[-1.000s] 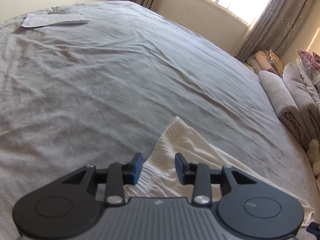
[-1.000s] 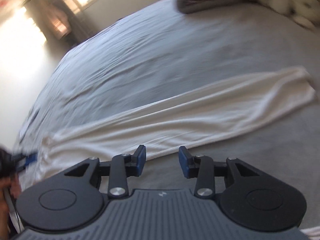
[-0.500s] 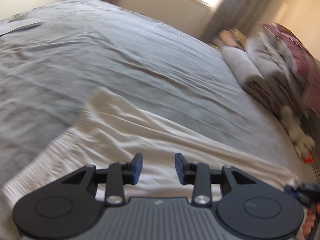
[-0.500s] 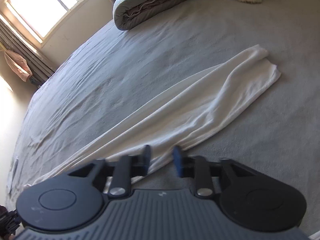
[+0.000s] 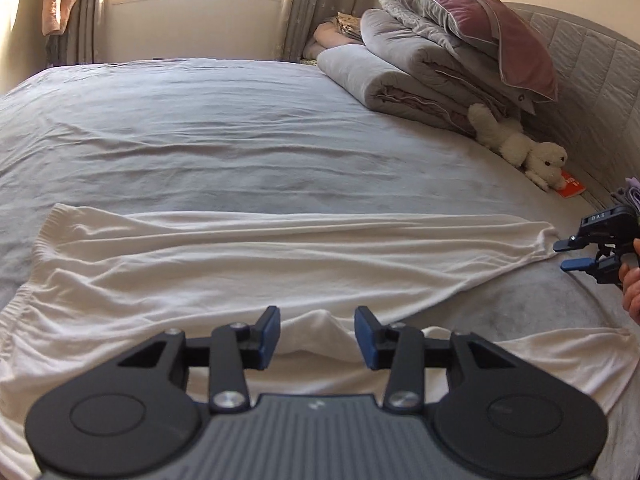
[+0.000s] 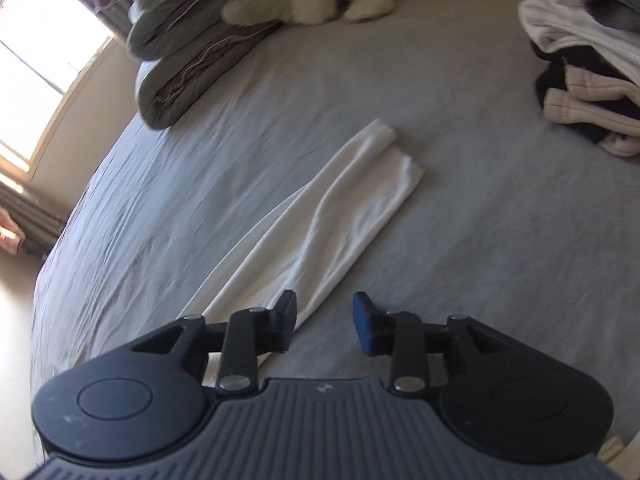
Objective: Fold clothes
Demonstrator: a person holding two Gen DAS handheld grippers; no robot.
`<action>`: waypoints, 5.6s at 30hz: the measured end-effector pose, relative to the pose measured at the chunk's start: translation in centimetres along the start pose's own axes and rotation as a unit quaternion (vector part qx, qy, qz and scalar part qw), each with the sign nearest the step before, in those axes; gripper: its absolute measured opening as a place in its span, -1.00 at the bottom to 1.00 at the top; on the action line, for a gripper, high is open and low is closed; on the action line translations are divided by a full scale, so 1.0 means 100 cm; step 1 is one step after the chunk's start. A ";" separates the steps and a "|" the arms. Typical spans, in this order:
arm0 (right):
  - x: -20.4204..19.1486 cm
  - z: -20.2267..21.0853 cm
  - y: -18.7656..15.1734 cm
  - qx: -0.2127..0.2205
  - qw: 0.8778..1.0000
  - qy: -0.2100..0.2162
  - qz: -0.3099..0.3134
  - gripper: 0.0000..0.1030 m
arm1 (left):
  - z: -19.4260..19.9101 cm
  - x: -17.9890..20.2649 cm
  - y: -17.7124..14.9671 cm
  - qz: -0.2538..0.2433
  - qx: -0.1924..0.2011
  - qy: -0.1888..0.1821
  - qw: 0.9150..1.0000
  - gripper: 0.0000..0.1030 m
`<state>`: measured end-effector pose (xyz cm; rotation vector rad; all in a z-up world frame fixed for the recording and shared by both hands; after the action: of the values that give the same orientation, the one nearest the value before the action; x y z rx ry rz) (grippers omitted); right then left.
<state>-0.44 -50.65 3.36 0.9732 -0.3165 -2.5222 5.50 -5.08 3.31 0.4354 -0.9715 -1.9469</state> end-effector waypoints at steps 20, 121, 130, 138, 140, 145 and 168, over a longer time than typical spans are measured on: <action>0.007 0.011 0.024 0.055 0.998 0.006 0.017 -0.93 | 0.003 0.009 -0.012 -0.081 -0.048 -0.012 0.995 -0.94; 0.108 0.135 -0.036 0.058 0.980 -0.014 0.190 -0.12 | 0.105 -0.096 -0.043 0.246 0.018 0.009 0.969 -0.55; 0.130 0.135 -0.059 0.042 0.994 -0.022 0.102 -0.11 | 0.143 -0.171 -0.112 0.403 0.006 0.100 0.910 -0.55; 0.116 0.122 -0.069 0.073 0.986 -0.056 0.136 -0.95 | 0.118 -0.167 -0.109 0.399 0.009 0.114 0.910 -0.72; 0.119 0.124 -0.067 0.081 0.988 -0.044 0.123 -0.95 | 0.116 -0.166 -0.106 0.396 0.014 0.119 0.910 -0.97; 0.125 0.157 -0.055 0.138 0.986 -0.003 0.095 -0.99 | 0.142 -0.162 -0.096 0.399 0.060 0.117 0.908 -0.98; 0.124 0.133 -0.072 0.050 0.993 -0.039 0.103 0.03 | 0.146 -0.161 -0.102 0.396 0.030 0.129 0.909 -0.98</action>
<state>-19.96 -49.17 3.27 0.8338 -0.5426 -2.3785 -0.63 18.17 3.51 0.2596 -0.8533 -1.0952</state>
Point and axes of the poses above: each gripper's, at about its wrist camera, not at the fingertips, and z roughly against the way its jaws point, x to its right, y to its top, the point moved 1 cm from there along -z, roughly the way its jaws point, and after that the axes turned 8 degrees about -z, right-handed, at the moved point
